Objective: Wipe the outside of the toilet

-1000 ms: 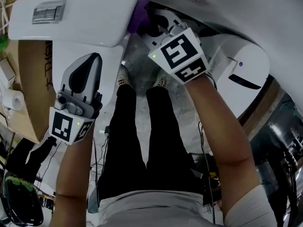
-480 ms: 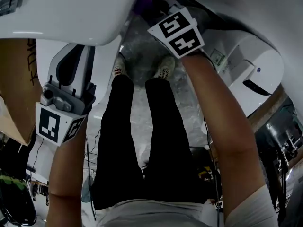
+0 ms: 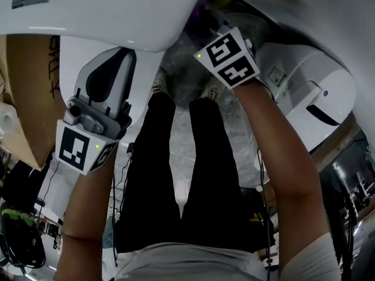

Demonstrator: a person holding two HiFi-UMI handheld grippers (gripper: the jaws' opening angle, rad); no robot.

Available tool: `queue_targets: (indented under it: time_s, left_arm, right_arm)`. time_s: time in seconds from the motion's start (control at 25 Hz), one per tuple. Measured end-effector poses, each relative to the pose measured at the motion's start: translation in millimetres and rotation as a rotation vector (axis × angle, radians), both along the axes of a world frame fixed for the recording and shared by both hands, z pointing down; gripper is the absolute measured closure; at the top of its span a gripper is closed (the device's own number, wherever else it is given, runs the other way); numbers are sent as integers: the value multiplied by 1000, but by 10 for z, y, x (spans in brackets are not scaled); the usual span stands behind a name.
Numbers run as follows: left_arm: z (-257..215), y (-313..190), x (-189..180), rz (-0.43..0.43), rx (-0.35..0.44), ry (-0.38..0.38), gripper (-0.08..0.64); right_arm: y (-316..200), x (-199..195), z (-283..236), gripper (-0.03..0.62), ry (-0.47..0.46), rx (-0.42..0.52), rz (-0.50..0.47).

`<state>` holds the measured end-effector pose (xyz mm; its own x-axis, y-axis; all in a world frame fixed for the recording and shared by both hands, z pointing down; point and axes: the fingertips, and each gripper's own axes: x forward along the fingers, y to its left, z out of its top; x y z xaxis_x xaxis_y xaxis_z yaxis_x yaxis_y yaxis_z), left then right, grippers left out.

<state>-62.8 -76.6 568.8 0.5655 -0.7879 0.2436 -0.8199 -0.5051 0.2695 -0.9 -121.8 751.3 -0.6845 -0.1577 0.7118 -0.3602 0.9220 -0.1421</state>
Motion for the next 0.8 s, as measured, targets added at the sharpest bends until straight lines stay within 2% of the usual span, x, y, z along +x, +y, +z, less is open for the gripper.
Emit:
queue_targets:
  time_s: [0.12, 0.4, 0.56, 0.68, 0.8]
  left_arm:
    - [-232, 2, 71, 23, 15, 3, 554]
    - [-898, 131, 19, 12, 32, 20, 554]
    - [-1220, 211, -16, 1, 40, 21, 554]
    - [-1399, 256, -24, -3, 57, 28, 554]
    - [-1500, 289, -39, -3, 77, 36, 554]
  right_arm:
    - [42, 17, -602, 505, -47, 50, 14]
    - [215, -54, -1838, 505, -149, 50, 88]
    - [256, -46, -2253, 505, -159, 59, 106]
    - [241, -40, -2458, 505, -202, 68, 123]
    - [271, -97, -2626, 505, -225, 115, 97]
